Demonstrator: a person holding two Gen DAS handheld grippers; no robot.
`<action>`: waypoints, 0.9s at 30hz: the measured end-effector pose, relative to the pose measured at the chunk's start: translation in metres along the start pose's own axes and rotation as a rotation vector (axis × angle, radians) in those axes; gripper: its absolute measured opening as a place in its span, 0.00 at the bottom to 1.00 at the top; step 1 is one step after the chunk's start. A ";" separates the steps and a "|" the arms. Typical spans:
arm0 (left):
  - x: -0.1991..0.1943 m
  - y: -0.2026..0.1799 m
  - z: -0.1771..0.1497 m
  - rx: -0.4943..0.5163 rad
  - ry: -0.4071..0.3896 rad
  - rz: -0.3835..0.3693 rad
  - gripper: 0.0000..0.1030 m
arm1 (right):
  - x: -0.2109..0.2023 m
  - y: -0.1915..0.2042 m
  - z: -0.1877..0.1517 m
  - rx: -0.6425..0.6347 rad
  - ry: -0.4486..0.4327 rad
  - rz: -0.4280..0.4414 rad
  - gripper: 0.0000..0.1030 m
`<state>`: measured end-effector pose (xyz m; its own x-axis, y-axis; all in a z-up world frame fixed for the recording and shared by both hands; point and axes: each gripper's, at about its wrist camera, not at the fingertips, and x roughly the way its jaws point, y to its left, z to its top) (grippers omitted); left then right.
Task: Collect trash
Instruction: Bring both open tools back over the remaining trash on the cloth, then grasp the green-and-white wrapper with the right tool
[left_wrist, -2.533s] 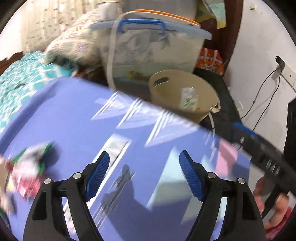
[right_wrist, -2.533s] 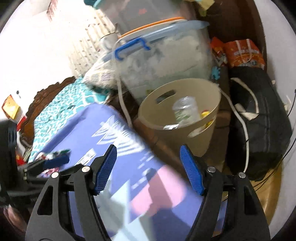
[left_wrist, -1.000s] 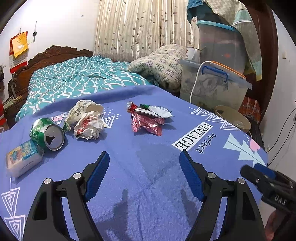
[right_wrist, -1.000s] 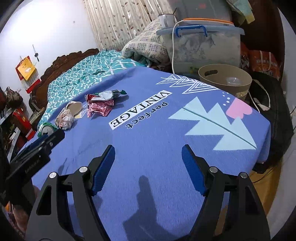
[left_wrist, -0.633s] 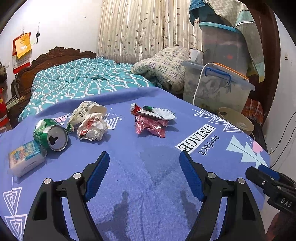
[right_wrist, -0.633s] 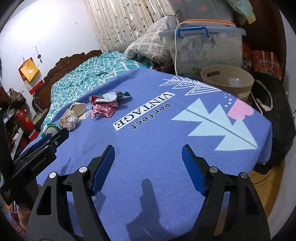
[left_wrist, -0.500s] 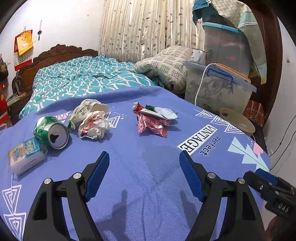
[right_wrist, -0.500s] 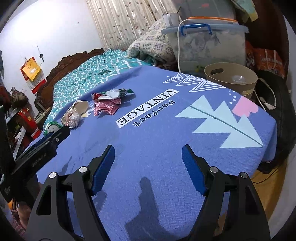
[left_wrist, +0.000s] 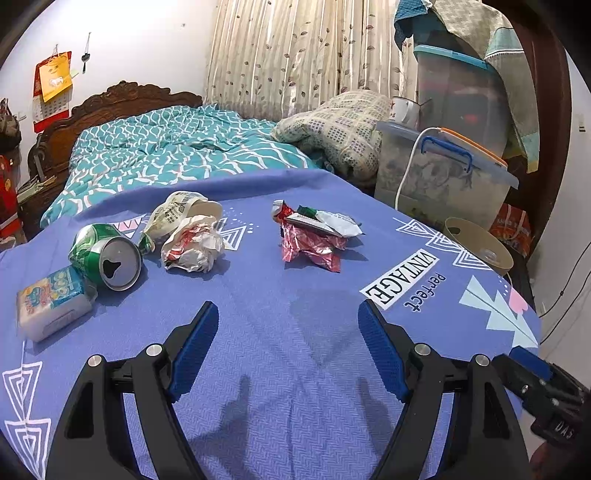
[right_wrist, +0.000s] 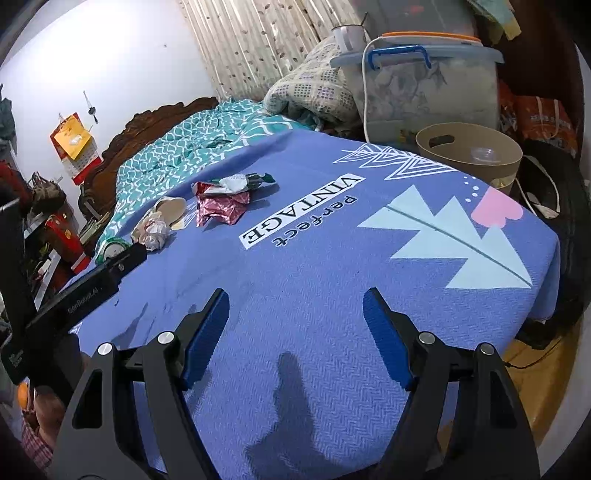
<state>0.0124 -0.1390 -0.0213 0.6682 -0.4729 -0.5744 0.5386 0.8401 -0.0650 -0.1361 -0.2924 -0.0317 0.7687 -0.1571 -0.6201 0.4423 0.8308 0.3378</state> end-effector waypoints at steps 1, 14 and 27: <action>0.000 0.000 0.000 -0.001 -0.001 0.002 0.73 | 0.000 0.000 -0.002 -0.008 0.005 0.002 0.73; 0.004 0.004 0.001 -0.022 0.032 0.073 0.74 | 0.013 0.014 0.043 -0.182 -0.002 0.163 0.73; 0.024 -0.019 0.000 0.096 0.138 0.049 0.72 | 0.162 0.106 0.142 -0.683 0.177 0.169 0.73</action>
<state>0.0181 -0.1668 -0.0337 0.6214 -0.3853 -0.6823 0.5580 0.8289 0.0402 0.1004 -0.3059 0.0043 0.6893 0.0435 -0.7232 -0.1079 0.9932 -0.0430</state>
